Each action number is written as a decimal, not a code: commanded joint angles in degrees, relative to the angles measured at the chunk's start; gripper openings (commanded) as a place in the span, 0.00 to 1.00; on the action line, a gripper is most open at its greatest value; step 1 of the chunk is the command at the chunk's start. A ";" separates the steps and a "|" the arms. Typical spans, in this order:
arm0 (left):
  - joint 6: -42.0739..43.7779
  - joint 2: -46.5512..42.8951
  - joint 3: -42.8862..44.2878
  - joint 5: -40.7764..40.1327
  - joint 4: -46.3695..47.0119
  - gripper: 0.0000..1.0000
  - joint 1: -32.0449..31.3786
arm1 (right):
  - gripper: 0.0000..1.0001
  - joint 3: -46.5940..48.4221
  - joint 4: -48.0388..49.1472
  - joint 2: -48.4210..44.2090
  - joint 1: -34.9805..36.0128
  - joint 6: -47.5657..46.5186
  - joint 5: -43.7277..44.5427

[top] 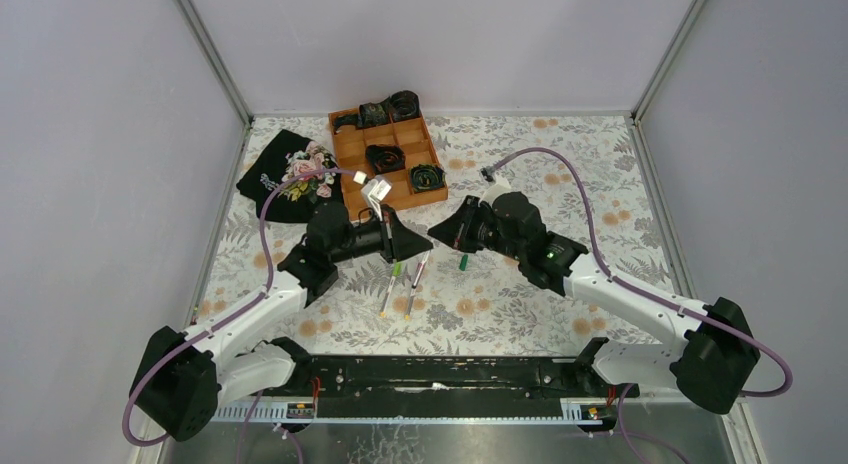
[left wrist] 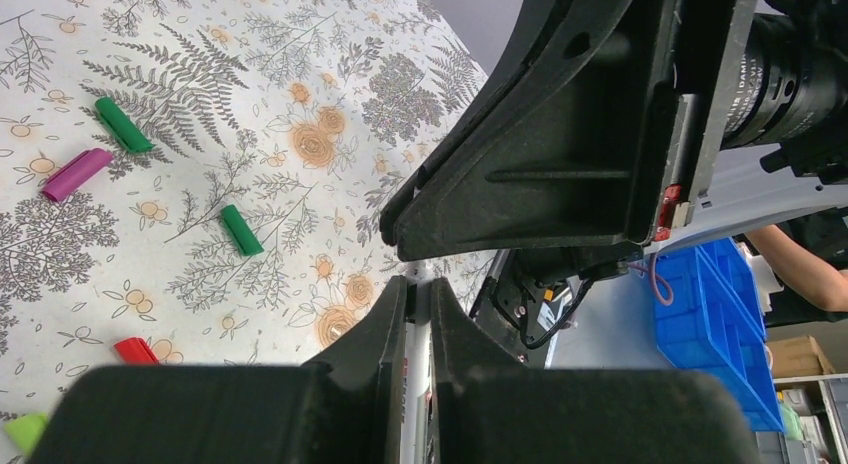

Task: Insert the pens into the pen caps

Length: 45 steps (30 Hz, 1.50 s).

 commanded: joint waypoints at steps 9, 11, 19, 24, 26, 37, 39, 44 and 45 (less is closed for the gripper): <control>6.84 0.16 3.22 -1.76 -11.78 0.38 -0.45 | 0.00 4.21 3.67 -1.53 -1.00 0.35 -2.96; 8.71 0.11 4.32 -2.52 -14.99 0.33 -0.55 | 0.00 4.36 3.89 -1.54 -0.98 0.45 -3.32; 9.85 -0.53 6.26 -6.49 -16.79 0.00 -0.25 | 0.22 5.60 -0.93 -0.81 -1.03 -2.86 -2.11; 9.95 -0.68 9.28 -12.63 -19.19 0.00 6.56 | 0.62 7.37 -14.17 -1.35 -1.03 -11.87 8.24; 10.83 -0.54 10.99 -13.65 -20.33 0.00 10.00 | 0.63 7.33 -19.38 -0.48 -1.06 -14.16 12.41; 20.28 -0.70 16.40 -23.94 -25.18 0.00 15.09 | 0.57 6.86 -23.60 12.94 -1.08 -15.40 17.70; 20.30 -1.38 15.26 -24.31 -24.94 0.00 15.07 | 0.57 7.83 -24.30 16.17 -1.03 -15.58 17.66; 19.53 -1.70 13.73 -24.71 -23.95 0.00 15.12 | 0.53 10.24 -25.74 22.59 -1.00 -16.98 17.25; 19.43 -1.45 13.85 -24.42 -23.87 0.00 15.07 | 0.52 10.57 -25.67 23.39 -0.95 -17.24 17.27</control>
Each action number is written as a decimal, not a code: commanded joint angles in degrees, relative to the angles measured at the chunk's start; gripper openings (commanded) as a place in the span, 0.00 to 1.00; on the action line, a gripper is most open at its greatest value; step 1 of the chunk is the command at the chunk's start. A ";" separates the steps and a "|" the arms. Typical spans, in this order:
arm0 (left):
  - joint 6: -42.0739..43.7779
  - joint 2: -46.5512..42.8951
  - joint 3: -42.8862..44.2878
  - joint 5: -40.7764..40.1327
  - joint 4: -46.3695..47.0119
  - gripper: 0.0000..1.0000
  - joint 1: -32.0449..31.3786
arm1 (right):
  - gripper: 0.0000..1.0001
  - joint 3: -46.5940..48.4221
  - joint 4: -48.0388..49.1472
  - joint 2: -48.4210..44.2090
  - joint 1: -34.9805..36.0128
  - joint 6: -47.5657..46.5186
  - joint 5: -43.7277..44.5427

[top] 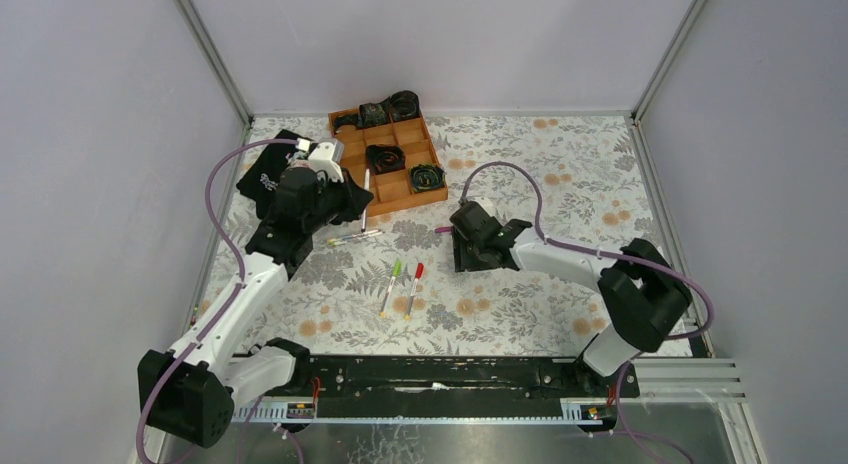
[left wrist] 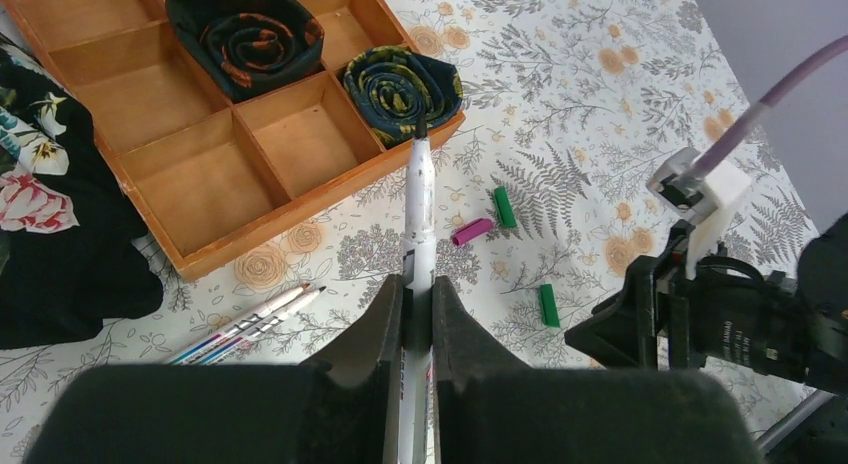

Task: Insert the pens into the pen caps

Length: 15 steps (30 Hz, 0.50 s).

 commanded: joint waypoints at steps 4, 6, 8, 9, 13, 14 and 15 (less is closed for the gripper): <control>1.10 0.08 0.10 -0.60 1.25 0.00 0.16 | 0.45 5.60 -0.71 4.19 -0.19 -3.56 1.62; 1.03 0.45 0.19 -0.21 1.38 0.00 0.16 | 0.45 6.49 -0.99 6.51 -0.15 -4.07 1.68; 1.01 0.46 0.12 -0.11 1.31 0.00 0.23 | 0.45 7.16 -1.29 7.94 -0.16 -4.39 1.94; 1.01 0.47 0.11 -0.06 1.29 0.00 0.16 | 0.45 7.41 -1.41 8.50 -0.19 -4.36 2.21; 1.10 0.36 0.11 -0.37 1.26 0.00 0.14 | 0.45 8.47 -3.07 10.54 -0.23 -3.66 4.16; 1.14 0.42 0.19 -0.40 1.29 0.00 0.16 | 0.45 8.84 -3.59 10.93 -0.20 -3.50 4.67; 1.18 0.43 0.26 -0.40 1.29 0.00 0.16 | 0.45 8.89 -3.96 11.21 -0.15 -3.38 4.94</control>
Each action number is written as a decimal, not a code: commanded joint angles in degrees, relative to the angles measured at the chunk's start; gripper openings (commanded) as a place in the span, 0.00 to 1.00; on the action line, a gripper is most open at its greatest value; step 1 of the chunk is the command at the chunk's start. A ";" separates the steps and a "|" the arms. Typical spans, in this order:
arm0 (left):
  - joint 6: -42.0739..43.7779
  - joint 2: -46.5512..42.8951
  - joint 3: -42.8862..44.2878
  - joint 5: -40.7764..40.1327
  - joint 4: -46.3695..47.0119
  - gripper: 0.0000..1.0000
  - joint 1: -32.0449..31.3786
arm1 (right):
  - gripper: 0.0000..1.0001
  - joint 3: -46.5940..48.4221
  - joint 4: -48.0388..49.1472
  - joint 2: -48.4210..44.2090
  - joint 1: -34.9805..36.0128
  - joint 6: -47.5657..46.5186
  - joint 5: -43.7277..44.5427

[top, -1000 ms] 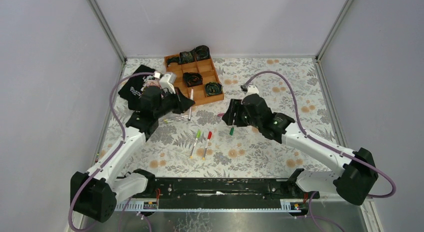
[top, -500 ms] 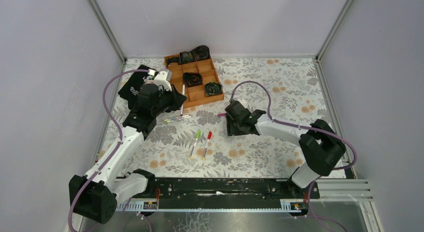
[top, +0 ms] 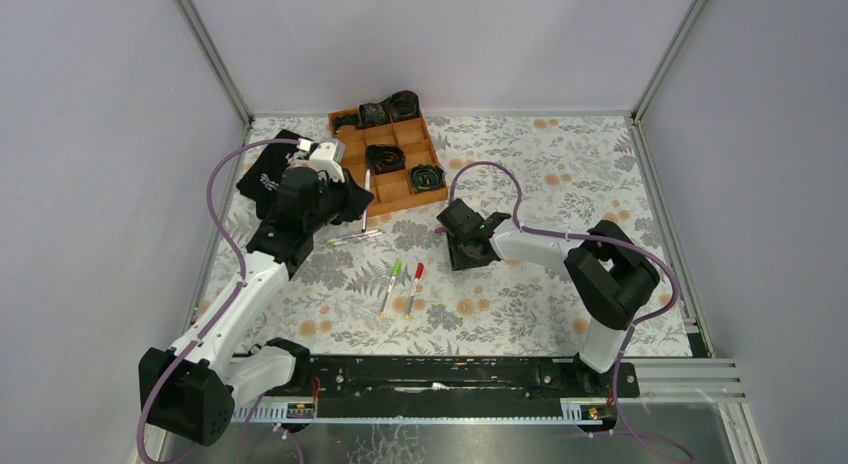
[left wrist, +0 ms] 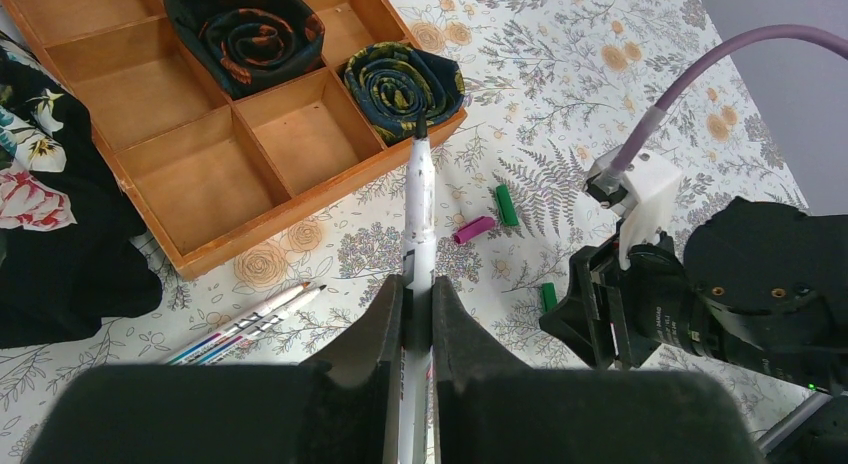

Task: Insert the pens into the pen caps

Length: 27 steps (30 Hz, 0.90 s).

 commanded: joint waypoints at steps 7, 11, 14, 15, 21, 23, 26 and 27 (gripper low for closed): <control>1.04 0.34 0.53 0.05 1.47 0.00 0.11 | 0.44 1.83 -3.16 0.09 -0.22 0.16 5.47; 1.09 0.39 0.62 -0.05 1.34 0.00 0.21 | 0.44 1.02 -2.87 0.10 -0.44 0.26 5.60; 1.04 0.34 0.70 0.06 1.42 0.00 0.37 | 0.44 0.70 -3.46 0.10 -0.74 0.28 5.63; 1.03 0.25 0.70 0.11 1.46 0.00 0.43 | 0.44 0.47 -3.69 -0.14 -0.89 0.26 5.67; 0.87 0.16 0.77 0.23 1.51 0.00 0.79 | 0.44 -0.82 -4.69 -2.16 -1.59 0.24 6.46; 0.78 0.18 0.79 0.41 1.55 0.00 0.97 | 0.44 -1.07 -4.87 -2.56 -1.90 0.18 6.71; 0.69 0.18 0.76 0.63 1.64 0.00 1.12 | 0.44 -1.73 -4.27 -2.74 -2.77 0.18 6.32; 0.68 0.22 0.71 0.64 1.67 0.00 1.21 | 0.44 -1.83 -3.91 -2.61 -3.20 0.22 5.95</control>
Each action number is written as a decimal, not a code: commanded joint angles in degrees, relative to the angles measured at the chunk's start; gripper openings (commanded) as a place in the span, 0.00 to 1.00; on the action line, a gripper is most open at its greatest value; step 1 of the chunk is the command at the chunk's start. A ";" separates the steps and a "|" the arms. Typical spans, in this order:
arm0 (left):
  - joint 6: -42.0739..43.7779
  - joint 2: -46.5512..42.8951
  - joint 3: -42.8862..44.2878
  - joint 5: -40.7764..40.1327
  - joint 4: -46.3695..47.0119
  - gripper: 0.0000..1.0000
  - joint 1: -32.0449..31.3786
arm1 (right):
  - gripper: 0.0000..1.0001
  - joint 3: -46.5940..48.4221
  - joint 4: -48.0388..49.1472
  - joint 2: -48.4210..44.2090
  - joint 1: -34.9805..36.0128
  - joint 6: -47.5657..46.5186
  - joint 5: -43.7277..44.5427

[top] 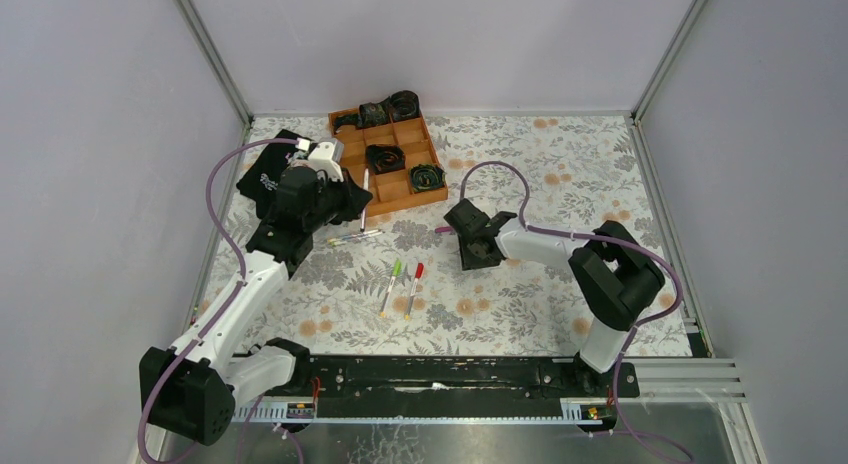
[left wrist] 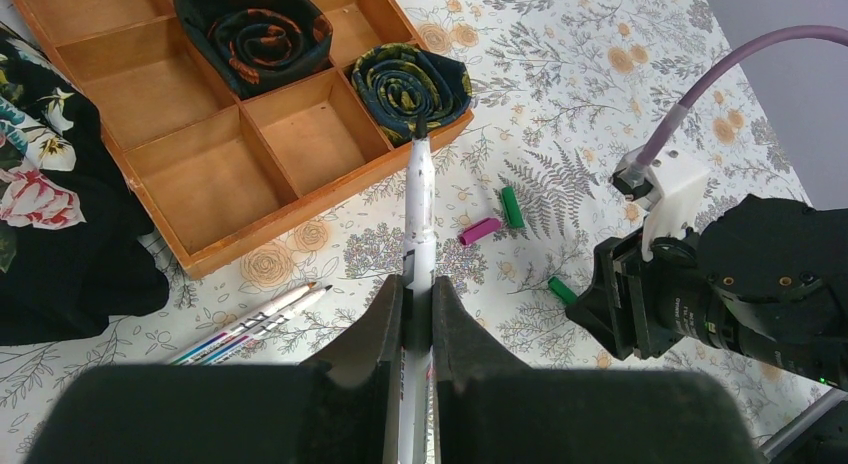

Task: Insert the pens into the pen caps

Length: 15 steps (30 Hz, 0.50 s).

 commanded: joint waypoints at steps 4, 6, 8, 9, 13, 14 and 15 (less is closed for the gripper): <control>0.46 0.16 0.70 0.83 1.80 0.00 0.85 | 0.43 -0.21 -0.48 -1.63 -2.70 -0.30 1.28; 0.41 0.15 0.70 0.82 1.74 0.00 0.95 | 0.43 -0.10 -0.19 -1.63 -3.20 -0.63 1.36; 0.37 0.26 0.63 0.84 1.92 0.00 1.04 | 0.43 -0.04 0.18 -1.48 -3.88 -1.13 1.27; 0.30 0.35 0.63 0.94 1.97 0.00 1.11 | 0.43 0.10 0.36 -1.26 -4.17 -1.42 1.24; 0.18 0.61 0.62 1.43 2.14 0.00 1.34 | 0.42 0.59 1.34 0.05 -5.36 -2.34 0.79; 0.12 0.69 0.62 1.53 2.15 0.00 1.38 | 0.42 0.82 1.61 0.45 -5.55 -2.58 0.80; 0.11 0.77 0.62 1.50 2.21 0.00 1.38 | 0.42 1.13 1.78 0.94 -5.69 -2.72 0.83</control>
